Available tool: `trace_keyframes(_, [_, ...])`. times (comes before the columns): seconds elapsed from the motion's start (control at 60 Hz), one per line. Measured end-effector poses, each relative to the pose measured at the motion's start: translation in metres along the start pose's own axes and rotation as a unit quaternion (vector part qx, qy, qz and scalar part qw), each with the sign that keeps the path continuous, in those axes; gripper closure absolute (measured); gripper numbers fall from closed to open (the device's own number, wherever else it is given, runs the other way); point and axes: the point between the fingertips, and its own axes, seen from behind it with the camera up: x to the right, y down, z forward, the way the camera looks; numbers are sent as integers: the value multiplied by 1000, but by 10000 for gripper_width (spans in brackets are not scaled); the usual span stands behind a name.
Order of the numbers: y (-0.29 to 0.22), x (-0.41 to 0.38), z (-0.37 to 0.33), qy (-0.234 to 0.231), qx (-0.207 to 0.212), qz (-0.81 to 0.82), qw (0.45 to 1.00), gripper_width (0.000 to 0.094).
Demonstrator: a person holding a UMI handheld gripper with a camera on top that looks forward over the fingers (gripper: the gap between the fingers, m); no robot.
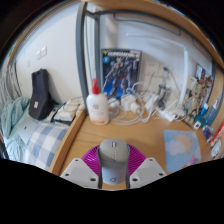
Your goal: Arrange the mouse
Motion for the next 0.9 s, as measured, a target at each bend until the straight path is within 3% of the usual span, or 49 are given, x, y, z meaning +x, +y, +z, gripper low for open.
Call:
trace_keyframes(0.183, [-103,127,-54,55,80,-12,995,626])
trace_keyframes(0.317, [-119,229,-57,100,86,-5,991,627])
trace_keyframes(0.533, [-47,338,7,116,17,22,993,628])
trace_keyframes(0.717, [28,360,56,99,-53,35,993,627])
trace_keyframes(0.883, [69,352,82,75,-81,34,993,615])
trace_keyframes(0.9, [65,354,84,77,-65,35,994,624])
